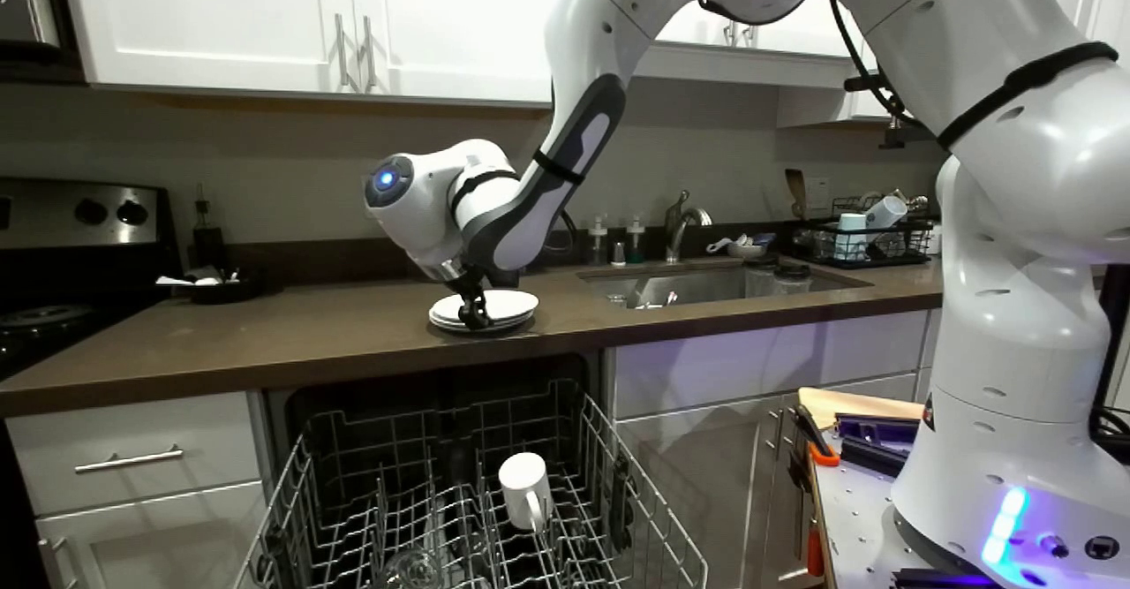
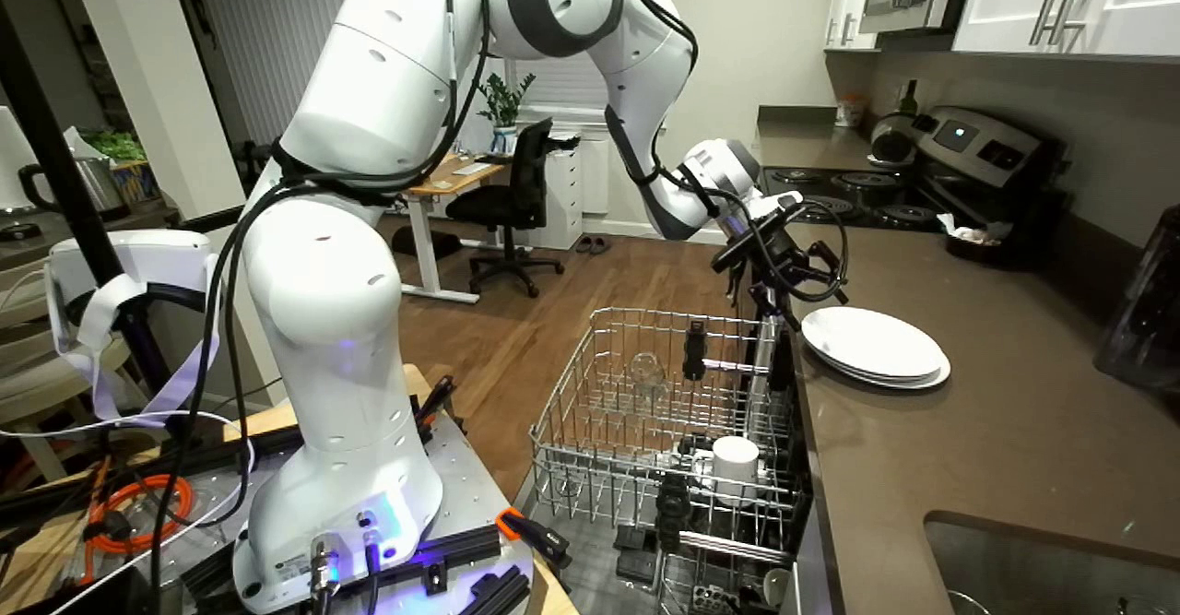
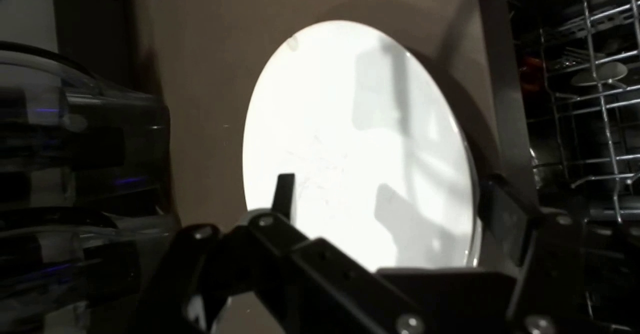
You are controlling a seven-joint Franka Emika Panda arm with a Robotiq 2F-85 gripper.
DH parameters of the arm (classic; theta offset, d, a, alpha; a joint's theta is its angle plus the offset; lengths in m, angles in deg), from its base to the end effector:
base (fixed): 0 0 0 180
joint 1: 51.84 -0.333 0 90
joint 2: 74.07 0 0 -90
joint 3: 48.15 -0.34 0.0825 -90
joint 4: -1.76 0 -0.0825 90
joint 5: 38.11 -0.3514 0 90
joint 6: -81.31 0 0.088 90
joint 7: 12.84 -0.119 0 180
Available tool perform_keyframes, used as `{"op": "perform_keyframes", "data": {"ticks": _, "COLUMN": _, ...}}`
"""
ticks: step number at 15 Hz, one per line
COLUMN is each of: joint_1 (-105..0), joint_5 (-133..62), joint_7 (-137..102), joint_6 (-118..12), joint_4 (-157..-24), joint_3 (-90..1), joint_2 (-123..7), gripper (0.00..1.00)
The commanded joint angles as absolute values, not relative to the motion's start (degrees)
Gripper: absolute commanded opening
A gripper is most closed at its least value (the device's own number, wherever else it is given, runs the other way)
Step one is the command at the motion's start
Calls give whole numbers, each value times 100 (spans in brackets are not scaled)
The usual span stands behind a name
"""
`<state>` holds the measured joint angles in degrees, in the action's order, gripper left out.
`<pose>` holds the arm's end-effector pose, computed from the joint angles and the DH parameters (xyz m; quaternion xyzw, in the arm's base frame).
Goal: Remove the white plate from the dishwasher and place it on top of the white plates on the counter
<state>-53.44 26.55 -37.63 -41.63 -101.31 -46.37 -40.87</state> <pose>0.6375 -0.0470 0.2609 0.8891 0.1536 -0.0081 0.4311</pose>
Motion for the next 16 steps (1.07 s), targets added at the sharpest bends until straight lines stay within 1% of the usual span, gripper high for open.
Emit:
{"op": "perform_keyframes", "data": {"ticks": 1, "joint_1": -5323, "joint_5": 2522, "joint_7": -3577, "joint_6": -4268, "joint_4": -10240, "joint_3": -4650, "joint_2": -4240, "gripper": 91}}
{"op": "perform_keyframes", "data": {"ticks": 5, "joint_1": -5312, "joint_5": 2562, "joint_7": -3616, "joint_6": -4792, "joint_4": -10329, "joint_3": -4708, "joint_2": -4417, "gripper": 85}}
{"op": "perform_keyframes", "data": {"ticks": 6, "joint_1": -5316, "joint_5": 2511, "joint_7": -3578, "joint_6": -4903, "joint_4": -10350, "joint_3": -4734, "joint_2": -4466, "gripper": 81}}
{"op": "perform_keyframes", "data": {"ticks": 8, "joint_1": -5357, "joint_5": 2371, "joint_7": -3471, "joint_6": -4918, "joint_4": -10375, "joint_3": -4805, "joint_2": -4563, "gripper": 81}}
{"op": "perform_keyframes", "data": {"ticks": 9, "joint_1": -5383, "joint_5": 2294, "joint_7": -3419, "joint_6": -4892, "joint_4": -10393, "joint_3": -4851, "joint_2": -4618, "gripper": 82}}
{"op": "perform_keyframes", "data": {"ticks": 10, "joint_1": -5395, "joint_5": 2181, "joint_7": -3317, "joint_6": -4923, "joint_4": -10419, "joint_3": -4914, "joint_2": -4679, "gripper": 87}}
{"op": "perform_keyframes", "data": {"ticks": 11, "joint_1": -5404, "joint_5": 2085, "joint_7": -3229, "joint_6": -4962, "joint_4": -10446, "joint_3": -4972, "joint_2": -4740, "gripper": 88}}
{"op": "perform_keyframes", "data": {"ticks": 12, "joint_1": -5410, "joint_5": 1947, "joint_7": -3123, "joint_6": -4993, "joint_4": -10482, "joint_3": -5037, "joint_2": -4808, "gripper": 96}}
{"op": "perform_keyframes", "data": {"ticks": 13, "joint_1": -5414, "joint_5": 1813, "joint_7": -3044, "joint_6": -5054, "joint_4": -10530, "joint_3": -5090, "joint_2": -4878, "gripper": 92}}
{"op": "perform_keyframes", "data": {"ticks": 14, "joint_1": -5426, "joint_5": 1650, "joint_7": -2954, "joint_6": -5090, "joint_4": -10586, "joint_3": -5139, "joint_2": -4954, "gripper": 92}}
{"op": "perform_keyframes", "data": {"ticks": 15, "joint_1": -5460, "joint_5": 1512, "joint_7": -2876, "joint_6": -5101, "joint_4": -10631, "joint_3": -5161, "joint_2": -5018, "gripper": 94}}
{"op": "perform_keyframes", "data": {"ticks": 16, "joint_1": -5490, "joint_5": 1360, "joint_7": -2785, "joint_6": -5108, "joint_4": -10698, "joint_3": -5190, "joint_2": -5104, "gripper": 92}}
